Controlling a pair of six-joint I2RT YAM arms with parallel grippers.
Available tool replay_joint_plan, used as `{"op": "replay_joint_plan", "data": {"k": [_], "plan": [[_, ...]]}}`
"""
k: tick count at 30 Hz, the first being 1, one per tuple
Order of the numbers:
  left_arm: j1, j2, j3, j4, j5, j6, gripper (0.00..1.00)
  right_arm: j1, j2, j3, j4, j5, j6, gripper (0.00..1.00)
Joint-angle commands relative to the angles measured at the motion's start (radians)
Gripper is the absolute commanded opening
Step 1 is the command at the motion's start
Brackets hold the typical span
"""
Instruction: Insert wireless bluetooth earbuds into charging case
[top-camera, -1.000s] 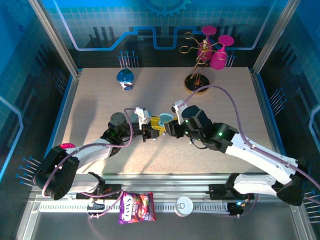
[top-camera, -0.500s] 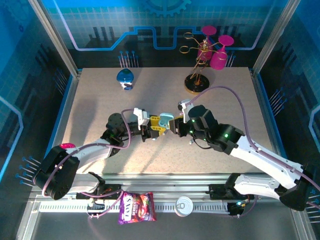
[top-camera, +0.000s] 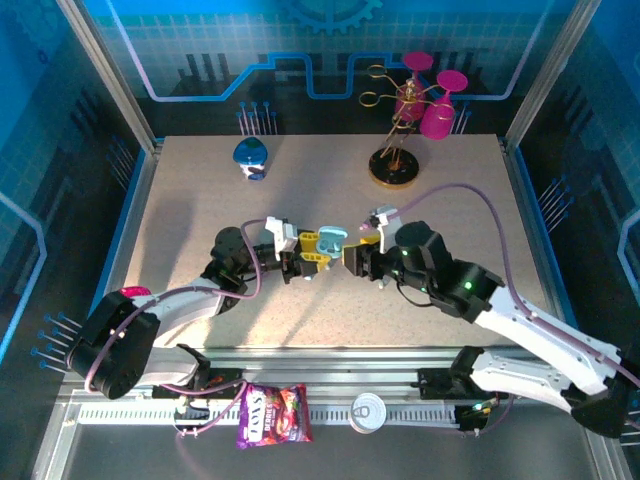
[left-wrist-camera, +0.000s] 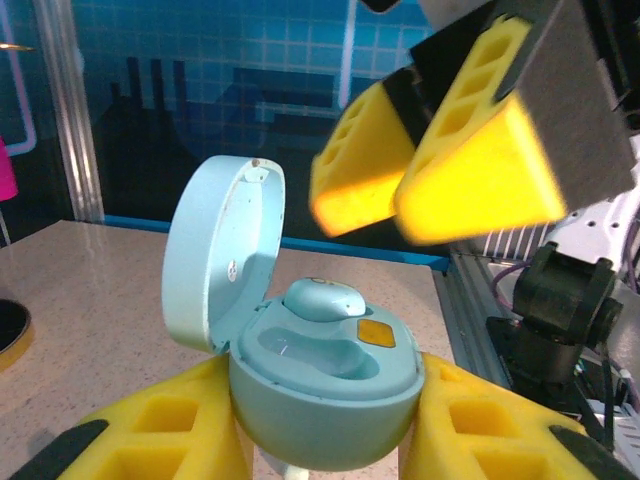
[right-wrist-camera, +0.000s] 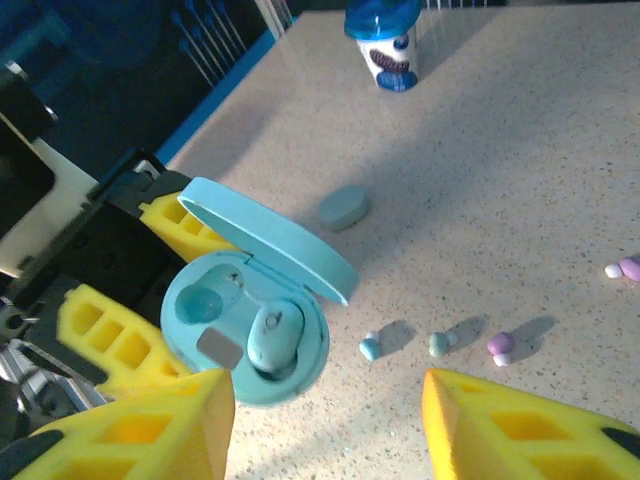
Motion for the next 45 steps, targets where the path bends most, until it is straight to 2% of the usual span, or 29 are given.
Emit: {"op": "replay_joint_plan", "data": {"k": [1,4,8,14,23,33,39,45], "plan": [[0.023,-0.037,-0.023,0.032,-0.036,0.021,0.26,-0.046,-0.059,-0.08,0.12,0.012,0.052,0.54],[0.037,-0.067,-0.037,0.035,-0.065,0.021,0.26,-0.116,-0.071,-0.15,0.148,-0.015,0.132,0.55],[0.048,-0.124,-0.053,0.034,-0.098,0.012,0.26,-0.203,0.004,-0.202,0.17,-0.111,0.221,0.55],[0.05,-0.238,-0.051,-0.042,-0.129,0.019,0.26,-0.215,0.239,-0.161,0.177,-0.214,0.229,0.55],[0.051,-0.39,-0.037,-0.216,-0.142,0.051,0.26,-0.117,0.595,0.017,0.21,-0.282,0.172,0.54],[0.049,-0.449,-0.039,-0.274,-0.14,0.054,0.26,-0.026,0.963,0.379,0.025,-0.262,0.01,0.54],[0.049,-0.456,-0.032,-0.287,-0.137,0.06,0.26,0.013,1.066,0.51,-0.135,-0.171,-0.034,0.54],[0.049,-0.448,-0.034,-0.286,-0.136,0.062,0.26,0.022,1.09,0.522,-0.154,-0.188,-0.033,0.55]]}}
